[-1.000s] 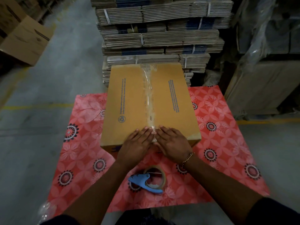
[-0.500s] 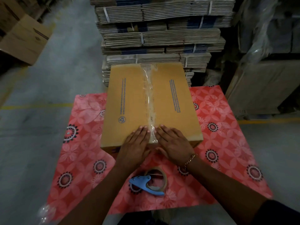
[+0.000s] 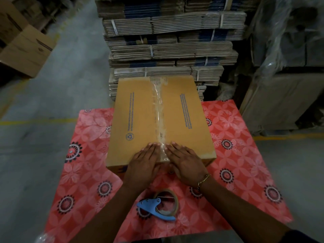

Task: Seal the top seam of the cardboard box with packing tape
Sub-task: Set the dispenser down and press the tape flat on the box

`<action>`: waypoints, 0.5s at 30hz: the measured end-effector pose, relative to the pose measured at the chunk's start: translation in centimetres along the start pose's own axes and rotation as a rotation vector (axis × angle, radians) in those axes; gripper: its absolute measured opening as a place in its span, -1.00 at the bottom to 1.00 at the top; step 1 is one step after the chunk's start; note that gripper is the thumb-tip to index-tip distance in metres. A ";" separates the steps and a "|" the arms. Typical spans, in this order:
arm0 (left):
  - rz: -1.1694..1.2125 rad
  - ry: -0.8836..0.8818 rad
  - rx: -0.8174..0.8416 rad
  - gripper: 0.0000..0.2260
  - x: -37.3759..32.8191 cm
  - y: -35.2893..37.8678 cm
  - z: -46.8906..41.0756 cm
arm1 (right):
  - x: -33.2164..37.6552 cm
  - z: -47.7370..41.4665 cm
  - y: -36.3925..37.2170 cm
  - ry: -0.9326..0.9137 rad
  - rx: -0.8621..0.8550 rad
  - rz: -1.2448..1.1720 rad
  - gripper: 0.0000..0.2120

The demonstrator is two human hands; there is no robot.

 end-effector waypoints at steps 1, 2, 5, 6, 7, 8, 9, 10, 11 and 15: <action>-0.006 0.010 0.011 -0.48 0.1 -0.1 0.0 | 0.1 0.0 0.0 0.004 -0.001 0.003 -0.45; -0.016 0.025 0.031 -0.48 0.1 -0.2 0.0 | 0.1 0.0 -0.1 0.002 0.000 0.007 -0.47; -0.035 0.024 0.076 -0.50 0.3 0.2 -0.1 | -0.2 -0.2 -0.1 -0.018 -0.002 0.022 -0.53; -0.041 0.021 0.085 -0.50 0.2 0.3 -0.2 | -0.2 -0.2 -0.1 -0.028 -0.006 0.024 -0.54; -0.045 0.020 0.082 -0.50 0.1 0.3 -0.2 | -0.3 -0.2 0.0 -0.034 -0.010 0.024 -0.54; -0.040 0.018 0.082 -0.50 0.1 0.2 -0.2 | -0.3 -0.2 0.0 -0.033 -0.011 0.019 -0.53; -0.040 0.016 0.078 -0.50 0.0 0.1 -0.2 | -0.3 -0.1 0.0 -0.034 -0.019 0.012 -0.53; -0.034 0.016 0.087 -0.49 0.0 0.0 -0.2 | -0.3 -0.1 0.1 -0.032 -0.018 -0.001 -0.53; -0.035 0.023 0.091 -0.49 -0.1 0.0 -0.1 | -0.3 -0.1 0.1 -0.029 -0.016 -0.008 -0.51; -0.005 0.038 0.126 -0.29 1.2 -0.6 0.6 | -0.7 0.4 -0.3 -0.006 0.007 -0.079 -0.43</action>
Point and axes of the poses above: each hand's wrist, its own z-axis away from the middle knuckle, its own y-axis out of the palm, x = y × z, the point moved 2 cm from there along -z, towards the middle knuckle, and after that the axes turned 14 degrees about -z, right-handed, at the moved point
